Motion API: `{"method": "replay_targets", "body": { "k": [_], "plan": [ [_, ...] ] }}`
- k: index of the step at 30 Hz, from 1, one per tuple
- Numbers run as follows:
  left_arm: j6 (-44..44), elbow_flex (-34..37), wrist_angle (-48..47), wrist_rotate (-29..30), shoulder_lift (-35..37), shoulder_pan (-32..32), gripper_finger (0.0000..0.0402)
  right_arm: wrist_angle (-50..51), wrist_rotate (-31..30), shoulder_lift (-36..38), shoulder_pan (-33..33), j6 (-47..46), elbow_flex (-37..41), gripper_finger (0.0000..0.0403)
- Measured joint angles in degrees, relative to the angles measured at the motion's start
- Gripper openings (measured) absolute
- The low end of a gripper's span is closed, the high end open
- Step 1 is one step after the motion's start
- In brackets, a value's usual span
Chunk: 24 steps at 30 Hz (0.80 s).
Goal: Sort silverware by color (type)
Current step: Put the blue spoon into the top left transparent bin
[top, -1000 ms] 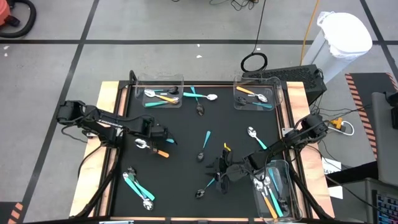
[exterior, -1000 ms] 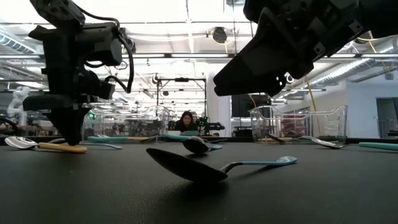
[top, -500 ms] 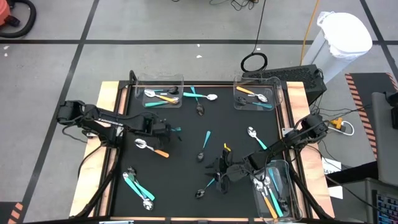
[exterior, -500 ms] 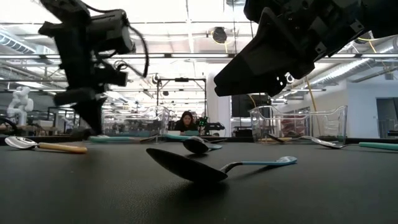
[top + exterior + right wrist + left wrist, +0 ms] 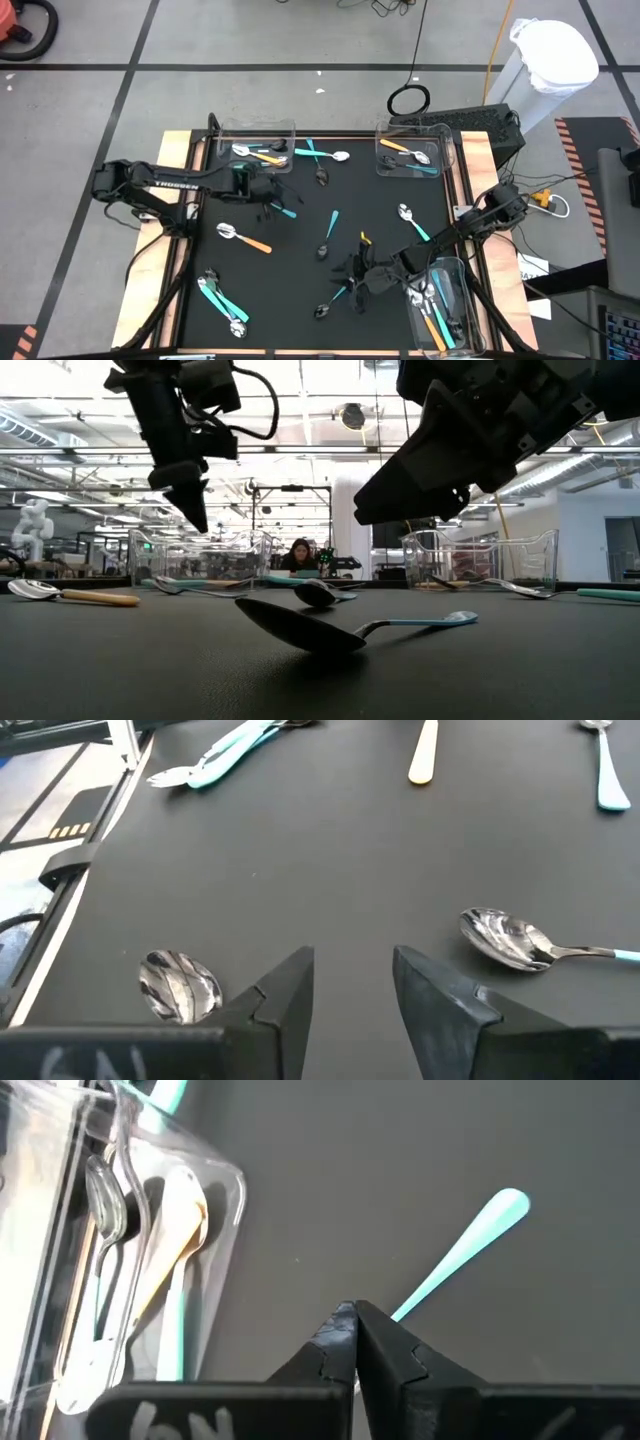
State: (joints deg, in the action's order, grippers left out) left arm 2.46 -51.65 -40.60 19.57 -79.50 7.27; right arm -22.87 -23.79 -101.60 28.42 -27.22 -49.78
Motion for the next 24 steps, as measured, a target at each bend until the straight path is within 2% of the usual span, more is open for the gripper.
{"method": "replay_targets", "body": {
  "k": [4, 8, 12, 17, 24],
  "plan": [
    [-1.5, 2.7, 1.9, -0.3, 0.0, 1.1, 0.0057, 0.0, -0.1, 0.0, 0.4, 0.0, 0.0, 0.0134],
    [-5.6, 6.4, 4.4, -3.7, 0.0, 1.4, 0.0112, 0.0, -0.1, 0.0, 0.9, 0.1, 0.0, 0.0134],
    [-9.2, 10.4, 9.0, -3.4, 0.0, 1.4, 0.0155, 0.0, -0.1, 0.0, 1.0, 0.5, 0.0, 0.0134],
    [-12.3, 13.5, 13.8, -4.0, 0.0, 2.1, 0.0167, 0.0, -0.2, 0.0, 0.9, 0.8, 0.0, 0.0134],
    [-12.4, 15.7, 18.3, -5.9, -1.1, 4.5, 0.0168, 0.0, -0.2, 0.0, 0.9, 0.9, 0.0, 0.0134]
  ]
}}
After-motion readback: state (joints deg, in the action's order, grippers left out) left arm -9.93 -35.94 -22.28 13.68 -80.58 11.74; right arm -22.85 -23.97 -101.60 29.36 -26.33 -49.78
